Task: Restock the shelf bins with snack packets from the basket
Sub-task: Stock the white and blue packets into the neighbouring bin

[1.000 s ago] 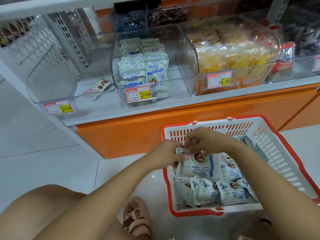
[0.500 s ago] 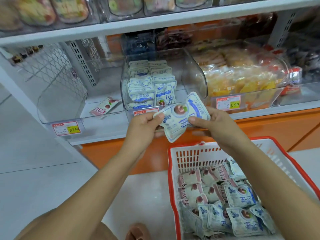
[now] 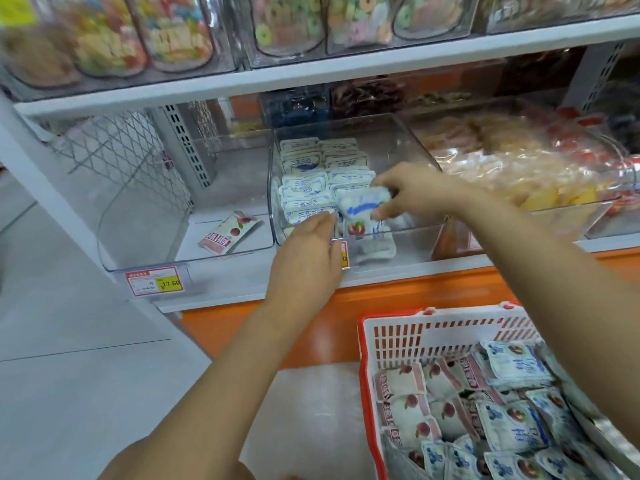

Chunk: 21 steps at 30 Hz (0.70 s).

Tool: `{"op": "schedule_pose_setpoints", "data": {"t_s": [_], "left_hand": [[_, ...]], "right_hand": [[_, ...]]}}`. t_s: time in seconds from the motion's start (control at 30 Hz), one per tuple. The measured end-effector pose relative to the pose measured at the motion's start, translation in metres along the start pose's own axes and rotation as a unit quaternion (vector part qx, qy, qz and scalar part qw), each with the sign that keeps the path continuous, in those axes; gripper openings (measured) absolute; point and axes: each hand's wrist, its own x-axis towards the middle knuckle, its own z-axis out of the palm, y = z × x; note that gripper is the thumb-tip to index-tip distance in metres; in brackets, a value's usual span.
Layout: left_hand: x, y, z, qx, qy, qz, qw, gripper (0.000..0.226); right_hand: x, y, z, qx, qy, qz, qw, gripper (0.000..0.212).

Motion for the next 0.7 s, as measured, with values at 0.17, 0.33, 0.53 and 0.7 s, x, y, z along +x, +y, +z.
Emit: {"op": "schedule_pose_setpoints", "data": {"t_s": [0.17, 0.33, 0.53, 0.7], "left_hand": [[-0.006, -0.009, 0.001, -0.033, 0.01, 0.019, 0.999, 0.044], [-0.019, -0.005, 0.0, -0.111, 0.089, 0.058, 0.988, 0.029], [-0.046, 0.011, 0.038, -0.008, -0.148, 0.043, 0.988, 0.026], [-0.091, 0.017, 0.087, 0.038, -0.379, 0.032, 0.924, 0.027]], "right_hand": [[0.016, 0.007, 0.037, 0.024, 0.024, 0.059, 0.998, 0.027], [-0.008, 0.013, 0.051, 0.144, 0.257, 0.048, 0.954, 0.036], [-0.092, 0.023, 0.101, 0.195, 0.373, -0.001, 0.907, 0.016], [-0.125, 0.071, 0.192, 0.134, 0.122, 0.135, 0.974, 0.017]]}}
